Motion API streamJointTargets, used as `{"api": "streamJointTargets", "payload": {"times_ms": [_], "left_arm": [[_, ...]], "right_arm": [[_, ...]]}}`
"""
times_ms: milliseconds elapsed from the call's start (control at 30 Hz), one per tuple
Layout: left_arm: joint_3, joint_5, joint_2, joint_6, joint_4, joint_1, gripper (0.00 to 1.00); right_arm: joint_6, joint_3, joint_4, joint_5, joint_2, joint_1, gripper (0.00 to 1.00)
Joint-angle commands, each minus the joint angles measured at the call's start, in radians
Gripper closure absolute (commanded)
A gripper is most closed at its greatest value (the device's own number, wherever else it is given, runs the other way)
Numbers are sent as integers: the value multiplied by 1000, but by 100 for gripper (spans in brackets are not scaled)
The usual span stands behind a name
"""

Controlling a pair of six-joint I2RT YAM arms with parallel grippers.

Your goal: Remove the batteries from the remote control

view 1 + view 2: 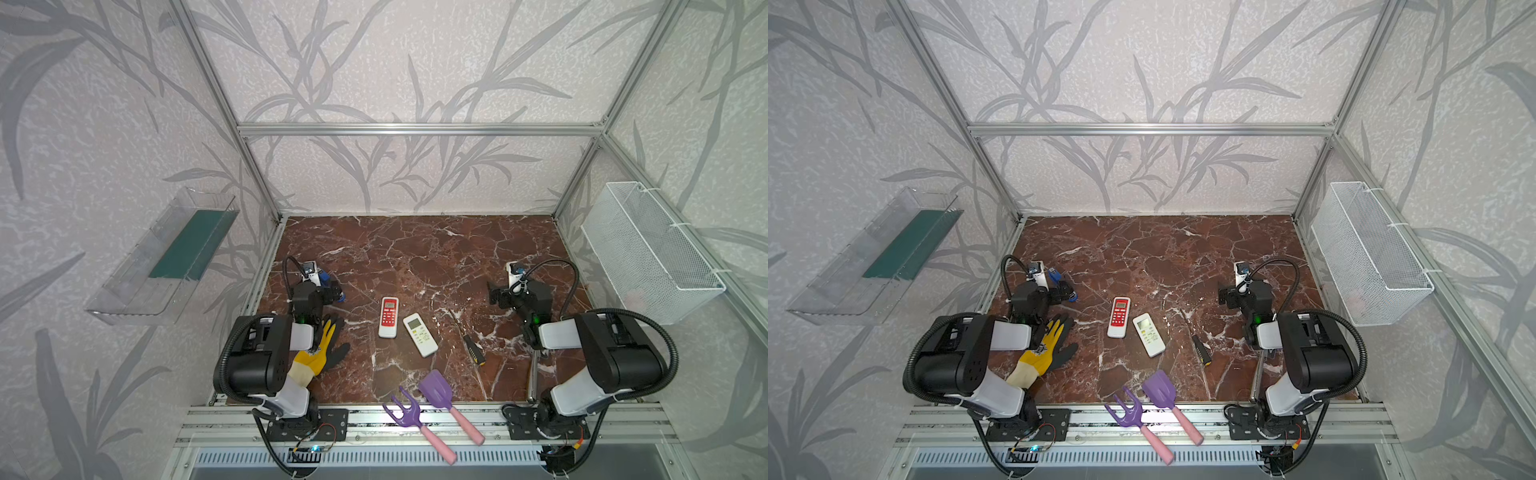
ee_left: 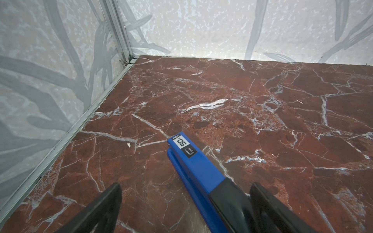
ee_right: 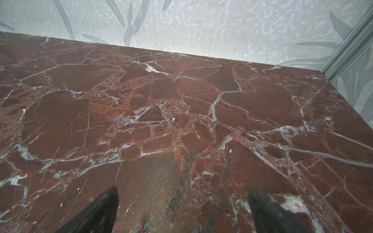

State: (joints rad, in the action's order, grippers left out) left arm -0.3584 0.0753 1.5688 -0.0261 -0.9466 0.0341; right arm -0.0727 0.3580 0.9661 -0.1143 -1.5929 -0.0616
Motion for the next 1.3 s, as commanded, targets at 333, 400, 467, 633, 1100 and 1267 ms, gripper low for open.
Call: {"api": "streamJointTargets", "payload": {"times_ms": [333, 400, 467, 633, 1100, 1267], "left_arm": [[-16, -6, -6, 8, -3, 4, 1], [-16, -6, -6, 8, -2, 4, 1], [-16, -8, -5, 8, -2, 4, 1], [-16, -7, -5, 8, -1, 4, 1], [-18, -10, -4, 6, 2, 4, 1], [-16, -30, -5, 12, 2, 6, 1]], "right_arm": [[-3, 16, 15, -4, 7, -1, 1], [-3, 16, 15, -4, 7, -1, 1], [-4, 16, 14, -4, 8, -1, 1], [-3, 16, 15, -4, 7, -1, 1], [-3, 16, 16, -4, 7, -1, 1], [-4, 16, 15, -4, 7, -1, 1]]}}
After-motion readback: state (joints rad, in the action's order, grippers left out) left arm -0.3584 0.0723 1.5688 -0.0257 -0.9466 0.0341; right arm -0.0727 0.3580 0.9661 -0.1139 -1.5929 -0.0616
